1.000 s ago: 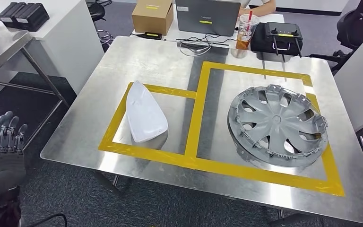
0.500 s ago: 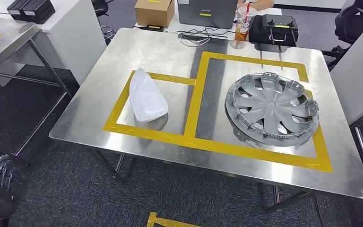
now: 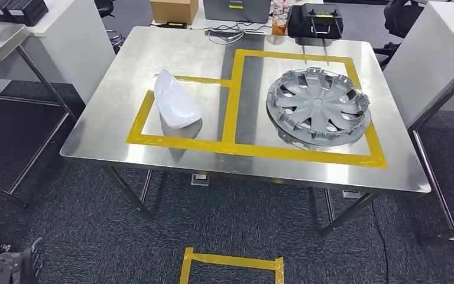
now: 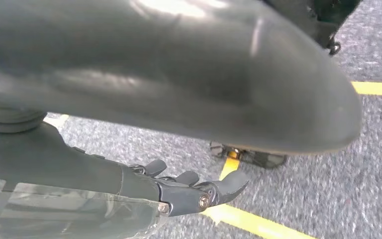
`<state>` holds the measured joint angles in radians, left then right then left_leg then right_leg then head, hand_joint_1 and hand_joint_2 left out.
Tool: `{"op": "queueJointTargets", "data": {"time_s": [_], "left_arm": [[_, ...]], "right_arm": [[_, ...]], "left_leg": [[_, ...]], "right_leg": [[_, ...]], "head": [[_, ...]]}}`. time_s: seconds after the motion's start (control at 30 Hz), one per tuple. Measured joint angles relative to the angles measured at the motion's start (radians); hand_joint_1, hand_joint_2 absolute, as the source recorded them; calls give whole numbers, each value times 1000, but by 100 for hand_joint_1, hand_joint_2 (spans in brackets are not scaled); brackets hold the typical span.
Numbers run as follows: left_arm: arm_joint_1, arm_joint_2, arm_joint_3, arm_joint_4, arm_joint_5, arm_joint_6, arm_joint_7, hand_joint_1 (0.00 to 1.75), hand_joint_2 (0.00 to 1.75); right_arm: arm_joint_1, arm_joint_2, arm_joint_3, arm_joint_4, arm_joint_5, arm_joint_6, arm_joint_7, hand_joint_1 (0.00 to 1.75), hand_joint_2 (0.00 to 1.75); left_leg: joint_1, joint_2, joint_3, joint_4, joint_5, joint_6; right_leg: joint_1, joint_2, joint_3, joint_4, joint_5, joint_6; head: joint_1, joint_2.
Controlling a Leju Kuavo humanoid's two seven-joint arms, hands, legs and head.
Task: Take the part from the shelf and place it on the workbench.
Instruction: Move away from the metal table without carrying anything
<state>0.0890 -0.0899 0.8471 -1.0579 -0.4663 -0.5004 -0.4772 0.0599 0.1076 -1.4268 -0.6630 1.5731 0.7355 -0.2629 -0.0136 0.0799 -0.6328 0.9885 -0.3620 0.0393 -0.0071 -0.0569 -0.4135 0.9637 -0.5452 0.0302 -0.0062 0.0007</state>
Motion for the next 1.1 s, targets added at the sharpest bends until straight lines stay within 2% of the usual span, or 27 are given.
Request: {"op": "queueJointTargets", "data": {"time_s": [0.03,0.07,0.1,0.13,0.17,0.23,0.27,0.3,0.33,0.37,0.4,0.43,0.47,0.5,0.53,0.6,0.63,0.67,0.73,0.77,0.8,0.83,0.87,0.9,0.97,1.0,1.1], "left_arm": [[-4,5,4,36,-36,8,-1,0,0],[-9,13,8,71,-71,17,-1,0,0],[-13,21,9,108,-105,24,-1,0,0],[-15,32,10,150,-139,29,-1,0,0],[-16,45,10,196,-174,32,-1,0,0],[-19,72,9,297,-241,36,3,0,0],[-20,84,8,345,-268,39,5,0,0],[-22,95,7,393,-289,47,8,0,0],[-24,105,7,439,-304,57,14,0,0],[-25,114,6,479,-314,68,20,0,0],[-27,122,6,517,-320,78,28,0,0],[-30,128,7,550,-324,86,36,0,44],[-34,133,7,579,-326,91,43,0,87],[-38,136,7,606,-329,93,50,0,131],[-40,138,7,628,-334,94,55,0,175],[-41,139,7,661,-345,96,58,0,175],[-41,140,7,672,-349,97,59,0,175],[-42,139,7,682,-352,97,60,0,175],[-44,139,8,699,-355,96,64,0,175],[-44,139,8,707,-356,94,66,0,175],[-44,138,8,714,-358,91,67,0,175],[-44,138,7,718,-358,88,68,0,175],[-44,138,5,722,-356,86,68,0,175],[-45,137,0,723,-351,86,70,0,175],[-49,135,-17,724,-333,94,77,0,175],[-51,135,-26,724,-322,99,83,0,175],[-52,134,-58,724,-285,118,100,0,44]], "right_arm": [[-4,-8,-1,16,0,-12,9,0,0],[-6,-14,-2,34,-1,-25,21,0,0],[-7,-22,-2,56,0,-40,35,0,0],[-10,-31,-2,80,0,-57,49,0,0],[-14,-42,-1,109,0,-76,62,0,0],[-23,-67,2,169,1,-118,83,0,0],[-28,-78,5,198,0,-137,88,0,0],[-31,-88,8,224,0,-154,92,0,0],[-34,-97,11,248,0,-170,93,0,0],[-37,-107,15,271,0,-183,93,0,0],[-40,-115,20,292,0,-194,93,0,0],[-43,-123,25,313,0,-205,92,0,0],[-46,-131,30,331,0,-213,92,0,0],[-49,-138,33,349,0,-220,92,0,0],[-52,-145,35,364,-1,-227,93,0,0],[-56,-156,35,389,-5,-236,94,0,0],[-57,-161,36,399,-6,-238,95,0,0],[-56,-164,36,408,-8,-239,95,0,0],[-56,-172,36,424,-9,-240,93,0,87],[-55,-175,37,431,-10,-240,91,0,131],[-54,-178,38,437,-10,-241,89,0,175],[-52,-180,43,442,-11,-244,89,0,175],[-49,-182,50,447,-14,-248,89,0,175],[-45,-184,62,452,-21,-253,90,0,175],[-36,-188,97,459,-53,-268,94,0,175],[-32,-188,117,461,-75,-276,96,0,131],[-19,-188,174,465,-146,-298,103,0,0]], "left_leg": [[1,7,-1,1,9,-6],[3,12,-2,0,17,-13],[7,4,-7,4,11,-20],[11,-12,-14,20,-16,-28],[15,-32,-24,53,-61,-37],[23,-65,-47,174,-172,-52],[25,-69,-54,237,-200,-56],[26,-71,-52,281,-201,-59],[28,-71,-37,294,-178,-59],[30,-71,-5,270,-145,-58],[31,-71,42,218,-120,-56],[30,-72,100,139,-120,-53],[28,-73,151,63,-134,-47],[24,-74,184,7,-153,-41],[20,-74,200,-27,-168,-33],[15,-71,193,-39,-161,-14],[16,-69,188,-42,-152,-4],[16,-68,181,-44,-143,5],[14,-66,164,-44,-128,14],[11,-66,155,-42,-123,15],[9,-65,148,-41,-118,15],[8,-64,143,-39,-115,14],[7,-64,140,-36,-113,14],[6,-64,140,-33,-113,13],[1,-65,136,-23,-113,7],[-1,-65,134,-20,-113,3],[1,-66,125,-13,-113,-12]], "right_leg": [[4,2,6,-21,-5,-10],[3,6,-4,-19,2,-20],[2,9,-13,-20,12,-28],[0,11,-25,-21,25,-36],[-3,14,-39,-21,40,-42],[-3,22,-72,-19,66,-48],[-3,26,-89,-18,78,-48],[-2,30,-106,-16,90,-47],[-2,33,-121,-14,99,-45],[-2,36,-135,-11,109,-42],[-2,38,-145,-9,119,-38],[-1,39,-153,-7,127,-33],[0,39,-157,-5,135,-27],[1,39,-161,-4,141,-21],[1,38,-163,-4,148,-14],[-2,38,-169,0,154,-3],[-4,39,-179,19,142,-3],[-6,41,-197,58,118,-5],[-8,45,-254,200,40,-13],[-8,46,-277,268,9,-13],[-8,47,-285,309,-9,-10],[-8,47,-270,305,-9,-4],[-8,47,-234,258,5,2],[-8,47,-183,180,28,7],[-5,47,-105,44,59,3],[-3,48,-90,10,66,-3],[-3,49,-91,1,72,-20]], "head": [[0,0],[0,0],[2,0],[2,0],[2,0],[0,0],[0,0],[0,0],[0,0],[0,0],[-1,0],[-1,0],[0,0],[0,0],[0,0],[0,0],[1,0],[3,0],[6,0],[6,0],[6,0],[6,0],[6,0],[6,0],[6,0],[5,0],[5,0]]}}
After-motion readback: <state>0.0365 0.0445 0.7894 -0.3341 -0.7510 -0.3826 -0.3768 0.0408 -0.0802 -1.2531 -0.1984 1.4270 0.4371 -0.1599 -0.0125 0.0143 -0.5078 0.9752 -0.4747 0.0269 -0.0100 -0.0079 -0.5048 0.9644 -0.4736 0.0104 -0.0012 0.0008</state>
